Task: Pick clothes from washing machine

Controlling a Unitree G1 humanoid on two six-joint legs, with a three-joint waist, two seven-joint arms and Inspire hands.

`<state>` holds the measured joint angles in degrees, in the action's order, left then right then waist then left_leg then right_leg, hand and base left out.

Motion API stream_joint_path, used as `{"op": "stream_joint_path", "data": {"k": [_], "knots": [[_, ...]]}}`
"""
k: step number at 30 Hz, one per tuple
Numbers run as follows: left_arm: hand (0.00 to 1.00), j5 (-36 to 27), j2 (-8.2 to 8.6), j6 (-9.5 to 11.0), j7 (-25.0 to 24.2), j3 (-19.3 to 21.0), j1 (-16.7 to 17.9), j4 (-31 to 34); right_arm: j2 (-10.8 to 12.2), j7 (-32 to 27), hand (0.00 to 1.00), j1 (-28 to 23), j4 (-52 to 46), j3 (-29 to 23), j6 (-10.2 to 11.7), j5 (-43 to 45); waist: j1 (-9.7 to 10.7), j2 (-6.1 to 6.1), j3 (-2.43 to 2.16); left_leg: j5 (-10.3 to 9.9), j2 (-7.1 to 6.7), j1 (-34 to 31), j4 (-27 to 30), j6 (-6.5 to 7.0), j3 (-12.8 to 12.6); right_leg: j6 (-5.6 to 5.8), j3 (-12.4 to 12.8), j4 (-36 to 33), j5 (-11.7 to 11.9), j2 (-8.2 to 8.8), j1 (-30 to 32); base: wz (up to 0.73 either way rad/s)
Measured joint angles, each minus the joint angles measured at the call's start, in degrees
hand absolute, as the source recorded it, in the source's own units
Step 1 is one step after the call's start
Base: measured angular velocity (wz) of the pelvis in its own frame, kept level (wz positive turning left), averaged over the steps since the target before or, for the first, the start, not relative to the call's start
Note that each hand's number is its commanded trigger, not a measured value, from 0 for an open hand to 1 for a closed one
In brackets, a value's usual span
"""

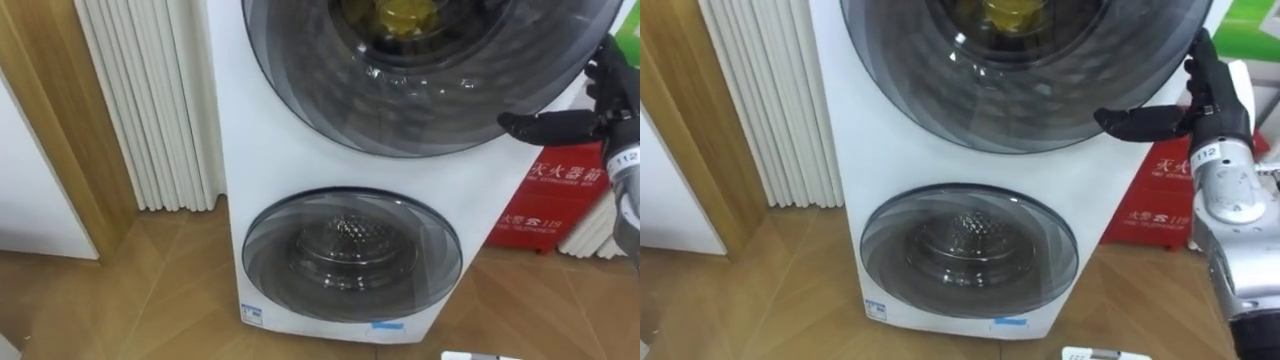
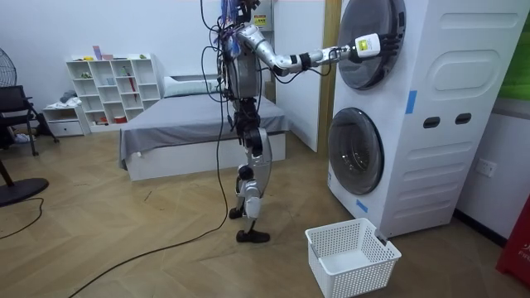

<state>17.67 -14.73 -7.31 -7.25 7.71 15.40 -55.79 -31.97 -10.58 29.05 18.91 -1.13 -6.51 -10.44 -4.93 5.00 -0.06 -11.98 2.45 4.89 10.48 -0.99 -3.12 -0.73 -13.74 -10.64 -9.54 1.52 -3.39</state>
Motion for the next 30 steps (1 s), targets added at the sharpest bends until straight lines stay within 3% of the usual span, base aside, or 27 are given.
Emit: {"op": "stream_joint_path", "data": {"k": [8,18,30], "knots": [[0.00,-0.1,-0.21,1.3,-0.1,-1.2,-1.0,-1.6,0.0,0.4,0.00,-9.6,-15.1,-0.1,-1.3,4.2,0.4,-0.31,-0.14,0.0,0.27,0.9,-0.9,-0.01,-1.8,-0.15,1.6,-0.1,0.1,-0.32,0.5,-0.19],[0.00,-0.1,-0.94,1.6,-1.0,-5.0,-0.9,-1.6,0.3,2.5,0.00,-12.1,-20.2,1.4,-2.3,8.4,0.6,-0.48,0.10,-0.3,1.30,0.7,-1.1,-0.51,-2.7,-0.93,2.6,-0.1,0.5,-1.47,1.4,-0.08],[0.00,-0.6,-1.27,2.3,-1.2,-7.4,-0.1,-2.6,4.7,2.5,0.00,-20.4,-32.5,0.8,-2.3,7.2,0.9,-0.73,-0.04,-0.2,2.04,0.7,-0.3,-0.73,-3.0,-1.83,2.7,0.1,0.5,-2.18,1.4,-0.05]]}}
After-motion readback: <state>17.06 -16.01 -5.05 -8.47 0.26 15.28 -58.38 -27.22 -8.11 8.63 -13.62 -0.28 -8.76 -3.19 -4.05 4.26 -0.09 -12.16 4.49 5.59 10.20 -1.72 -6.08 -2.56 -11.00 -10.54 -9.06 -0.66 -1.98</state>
